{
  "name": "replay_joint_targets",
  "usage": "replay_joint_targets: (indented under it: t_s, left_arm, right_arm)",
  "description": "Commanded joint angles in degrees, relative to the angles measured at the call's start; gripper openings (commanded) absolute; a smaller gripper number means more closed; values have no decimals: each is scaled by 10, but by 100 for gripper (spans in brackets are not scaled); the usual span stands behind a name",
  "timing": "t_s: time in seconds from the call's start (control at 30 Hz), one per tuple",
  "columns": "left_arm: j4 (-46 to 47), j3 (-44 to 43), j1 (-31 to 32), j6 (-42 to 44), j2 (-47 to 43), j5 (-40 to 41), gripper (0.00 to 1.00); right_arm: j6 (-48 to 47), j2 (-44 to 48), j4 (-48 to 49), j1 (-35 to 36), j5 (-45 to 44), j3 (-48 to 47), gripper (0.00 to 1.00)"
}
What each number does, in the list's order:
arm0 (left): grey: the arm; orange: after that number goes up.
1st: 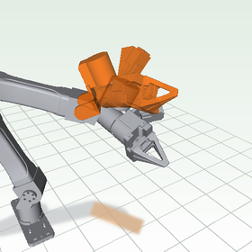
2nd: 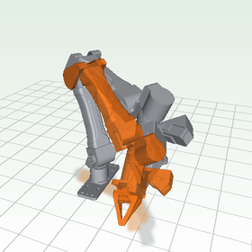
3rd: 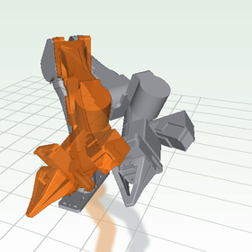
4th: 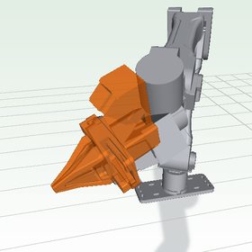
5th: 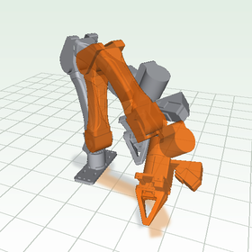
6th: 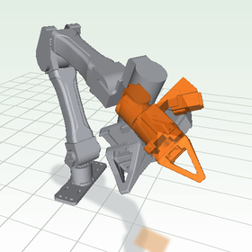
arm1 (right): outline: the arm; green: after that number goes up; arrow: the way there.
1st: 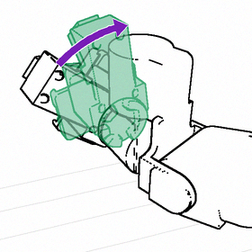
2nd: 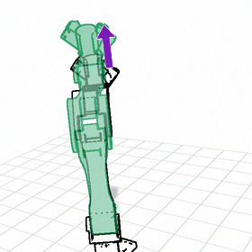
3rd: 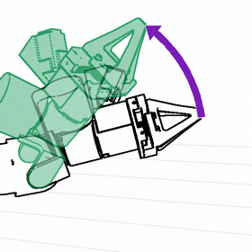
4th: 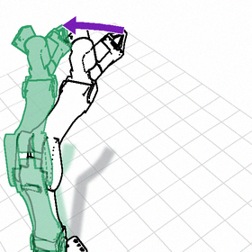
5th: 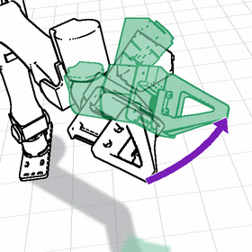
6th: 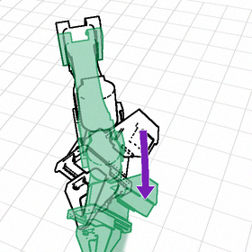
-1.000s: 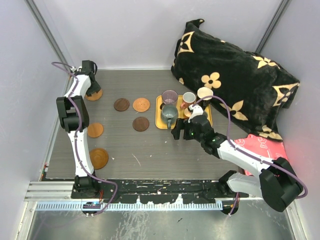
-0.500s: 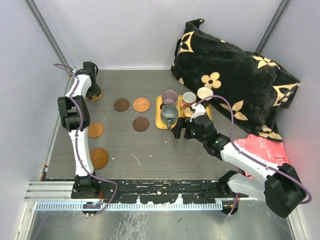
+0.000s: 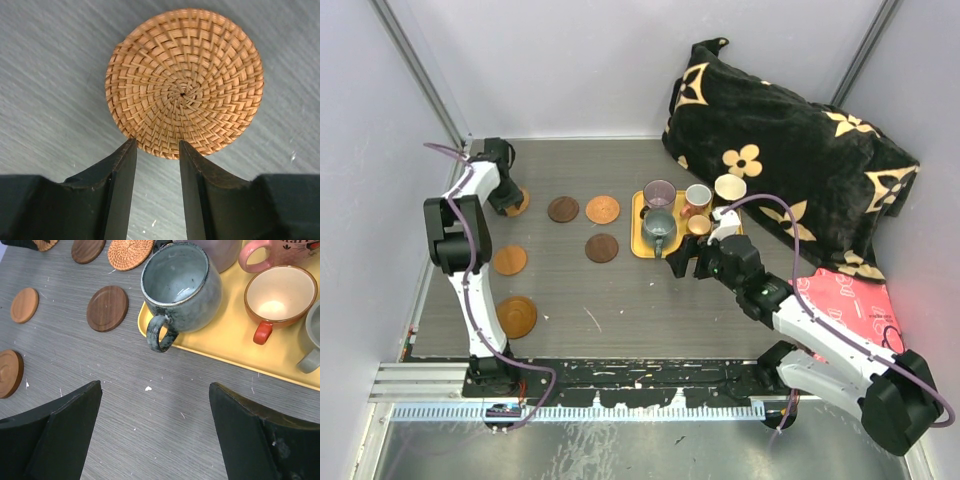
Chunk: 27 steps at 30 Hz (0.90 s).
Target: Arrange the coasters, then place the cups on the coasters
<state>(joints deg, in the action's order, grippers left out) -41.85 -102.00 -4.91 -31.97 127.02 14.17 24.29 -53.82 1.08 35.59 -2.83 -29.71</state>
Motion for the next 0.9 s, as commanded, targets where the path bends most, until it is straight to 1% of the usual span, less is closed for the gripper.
replay_joint_targets:
  t_s: [0.0,0.1,0.3,0.67,0.87]
  left_arm:
    - [-3,75,-2,-12,-42,-37,41]
    - [5,106,1,-17,-61,-45,41]
    - [5,133,10,-21,-80,-47,41]
    - [-3,123,42,-19,-68,-41,40]
    - [2,132,44,-24,-69,-36,40]
  right_arm:
    - [11,26,7,4,8,4,93]
    - [14,38,1,4,10,6,93]
    - [17,71,-13,5,7,8,93]
    - [18,95,-32,6,1,13,93]
    - [18,93,-32,6,0,10,93]
